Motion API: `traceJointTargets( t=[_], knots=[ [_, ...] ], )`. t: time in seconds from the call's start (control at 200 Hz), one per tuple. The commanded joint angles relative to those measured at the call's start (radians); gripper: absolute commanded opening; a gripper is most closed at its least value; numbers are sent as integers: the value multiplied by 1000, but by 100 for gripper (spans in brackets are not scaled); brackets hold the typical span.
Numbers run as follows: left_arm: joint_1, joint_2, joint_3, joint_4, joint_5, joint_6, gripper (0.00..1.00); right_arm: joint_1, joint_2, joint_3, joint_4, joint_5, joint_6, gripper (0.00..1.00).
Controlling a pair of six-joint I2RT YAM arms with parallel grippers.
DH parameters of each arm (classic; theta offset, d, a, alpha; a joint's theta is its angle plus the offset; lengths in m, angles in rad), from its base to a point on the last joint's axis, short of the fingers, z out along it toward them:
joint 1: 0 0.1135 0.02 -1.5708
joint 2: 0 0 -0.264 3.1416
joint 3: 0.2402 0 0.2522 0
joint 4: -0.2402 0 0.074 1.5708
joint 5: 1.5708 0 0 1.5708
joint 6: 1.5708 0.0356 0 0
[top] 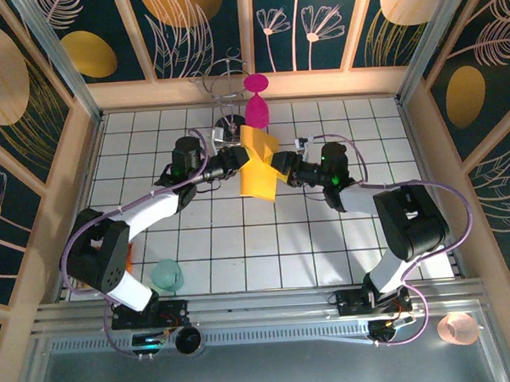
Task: Fold a paper plane with a square sheet of paper (pick it up from the middle)
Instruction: First fold in half a square sheet of paper at the center of the table.
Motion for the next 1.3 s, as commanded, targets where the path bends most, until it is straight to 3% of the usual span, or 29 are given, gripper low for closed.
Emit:
traceJointTargets(
  t=[0.0, 0.415, 0.681, 0.856, 1.001, 1.166, 1.291],
  knots=[
    [6, 28, -10, 34, 18, -20, 29, 4, 6, 18, 98, -53, 38, 74],
    [10, 45, -5, -91, -57, 49, 28, -10, -58, -4, -62, -2, -54, 44],
    [9, 47, -45, -80, -79, 37, 28, -6, -74, -18, -115, 18, -73, 30],
    [10, 53, -66, -59, -78, 25, 29, 8, -77, 10, -194, 43, -97, 4],
    [11, 49, -85, -69, -97, 40, 39, 10, -104, 46, -332, 97, -154, 0],
    [17, -23, -99, -136, -146, 95, 65, -15, -157, 90, -517, 128, -221, 0],
    [27, -94, -111, -214, -211, 155, 79, -31, -216, 175, -723, 161, -315, 0]
  ],
)
